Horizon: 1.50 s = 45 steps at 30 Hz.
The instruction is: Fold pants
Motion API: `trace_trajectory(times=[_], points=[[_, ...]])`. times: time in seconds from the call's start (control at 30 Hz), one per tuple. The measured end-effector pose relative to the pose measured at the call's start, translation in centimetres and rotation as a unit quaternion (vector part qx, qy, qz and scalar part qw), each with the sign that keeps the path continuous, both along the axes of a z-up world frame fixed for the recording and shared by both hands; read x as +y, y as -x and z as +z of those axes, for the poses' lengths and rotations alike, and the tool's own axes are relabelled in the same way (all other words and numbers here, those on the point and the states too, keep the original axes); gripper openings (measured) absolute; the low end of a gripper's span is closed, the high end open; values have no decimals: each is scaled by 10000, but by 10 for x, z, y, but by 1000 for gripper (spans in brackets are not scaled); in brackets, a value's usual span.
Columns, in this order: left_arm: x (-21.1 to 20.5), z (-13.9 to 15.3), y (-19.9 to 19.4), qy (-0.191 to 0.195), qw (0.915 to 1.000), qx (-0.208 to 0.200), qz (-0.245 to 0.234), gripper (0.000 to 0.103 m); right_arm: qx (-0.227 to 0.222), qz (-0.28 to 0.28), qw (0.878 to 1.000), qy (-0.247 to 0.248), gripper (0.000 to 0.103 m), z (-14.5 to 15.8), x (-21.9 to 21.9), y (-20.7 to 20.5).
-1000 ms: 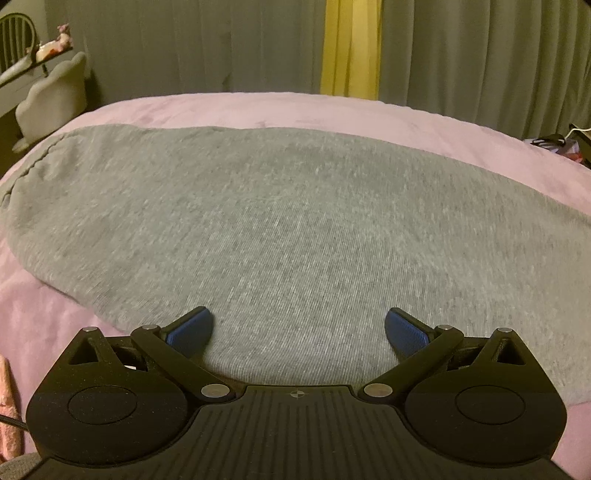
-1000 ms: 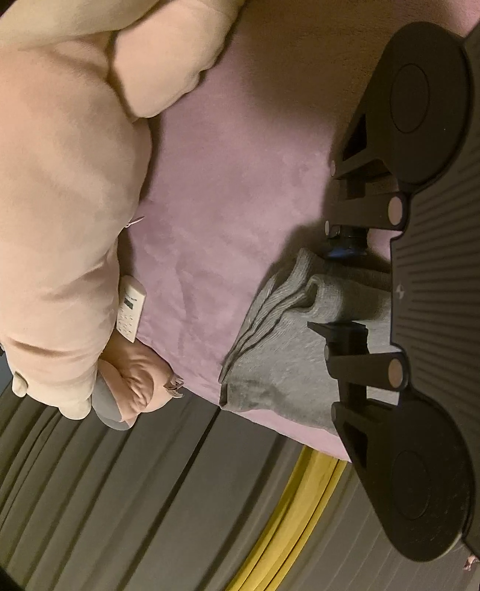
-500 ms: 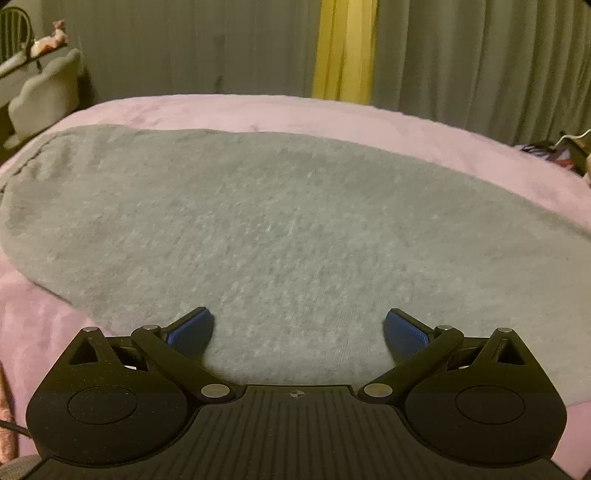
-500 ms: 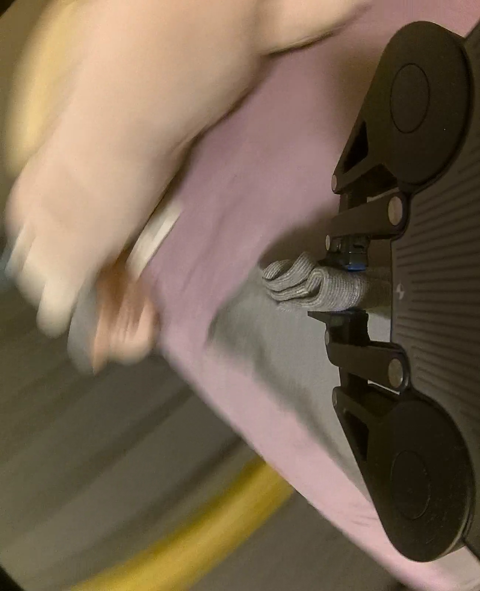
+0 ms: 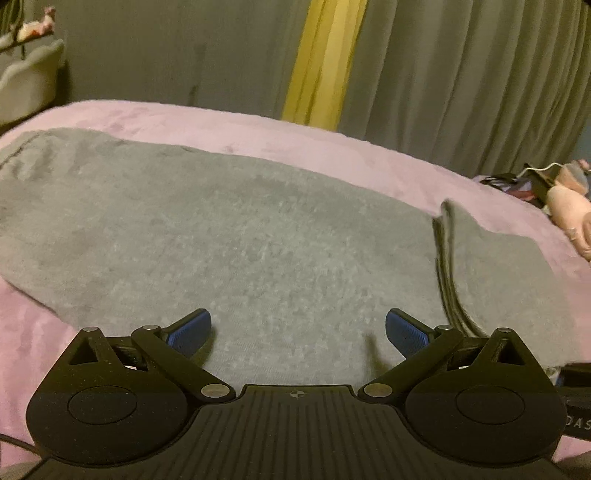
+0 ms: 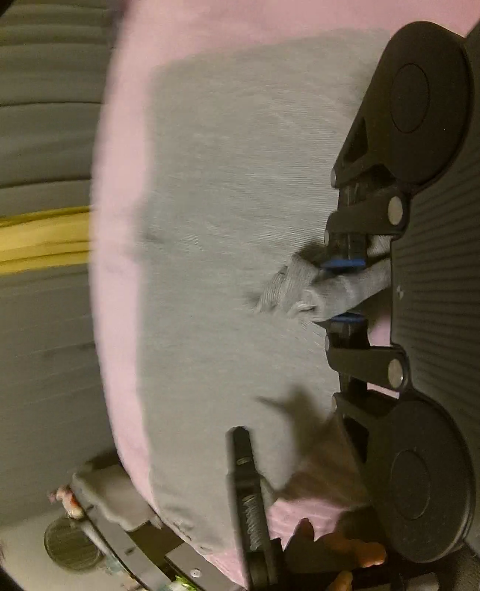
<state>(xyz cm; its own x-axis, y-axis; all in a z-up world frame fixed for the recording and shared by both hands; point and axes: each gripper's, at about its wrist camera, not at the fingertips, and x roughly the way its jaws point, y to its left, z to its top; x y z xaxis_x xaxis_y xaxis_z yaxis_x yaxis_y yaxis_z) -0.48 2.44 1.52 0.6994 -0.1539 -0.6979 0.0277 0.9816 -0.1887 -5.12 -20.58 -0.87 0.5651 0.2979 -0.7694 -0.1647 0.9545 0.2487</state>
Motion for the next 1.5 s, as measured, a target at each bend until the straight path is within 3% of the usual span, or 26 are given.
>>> trace_trajectory(times=[0.07, 0.1, 0.13, 0.23, 0.3, 0.37, 0.43, 0.47, 0.53, 0.6, 0.63, 0.7, 0.87, 0.9, 0.93, 1.0, 1.13, 1.33, 1.5], points=[[-1, 0, -2, 185, 9997, 54, -141, 103, -81, -337, 9977, -580, 54, 9, -19, 7], [-3, 1, -4, 265, 9993, 63, -240, 103, -83, -563, 9932, -1013, 81, 13, -33, 14], [-7, 2, -6, 315, 9990, 73, -320, 103, -129, -858, 9852, -1480, 92, 16, -52, 20], [-22, 9, -13, 605, 9956, 136, -709, 103, -217, -1531, 9567, -2466, 92, 15, -97, 38], [-35, 12, -19, 911, 9906, 265, -988, 103, -161, -2058, 9440, -2574, 92, 5, -125, 51], [-49, 11, -30, 1173, 9851, 454, -1171, 103, -7, -2414, 9433, -2278, 92, -5, -140, 57], [-64, 3, -44, 1402, 9766, 850, -1389, 103, 47, -2675, 9228, -2773, 92, -15, -154, 69], [-71, -3, -52, 1497, 9727, 1031, -1440, 103, -18, -2730, 9182, -2869, 92, -15, -157, 72], [-83, -12, -64, 1570, 9685, 1334, -1400, 102, -36, -2711, 9201, -2828, 93, -15, -160, 73], [-92, -18, -70, 1711, 9659, 1391, -1358, 98, 11, -2641, 9232, -2793, 96, -16, -156, 67], [-95, -19, -71, 1755, 9646, 1420, -1361, 86, 13, -2601, 9234, -2821, 97, -16, -157, 67], [-105, -22, -75, 1832, 9606, 1527, -1429, 71, 29, -2572, 9214, -2912, 98, -18, -155, 64], [-125, -34, -85, 1486, 9645, 1610, -1478, 71, 57, -2637, 9093, -3217, 98, -26, -159, 67], [-128, -32, -87, 1422, 9659, 1599, -1456, 60, 50, -2643, 9085, -3235, 98, -26, -159, 67], [-130, -30, -87, 1323, 9677, 1582, -1446, 38, 43, -2651, 9082, -3238, 98, -27, -159, 66], [-130, -26, -88, 1328, 9684, 1523, -1460, 19, 39, -2668, 9072, -3252, 98, -27, -159, 65], [-116, -17, -85, 1707, 9648, 1470, -1359, 18, 37, -2668, 9093, -3194, 98, -24, -157, 67], [-113, 4, -77, 1497, 9681, 1194, -1617, 17, 65, -2610, 9213, -2881, 98, -19, -149, 62], [-108, 12, -77, 1570, 9665, 1162, -1665, 17, 46, -2589, 9259, -2751, 98, -16, -146, 63]])
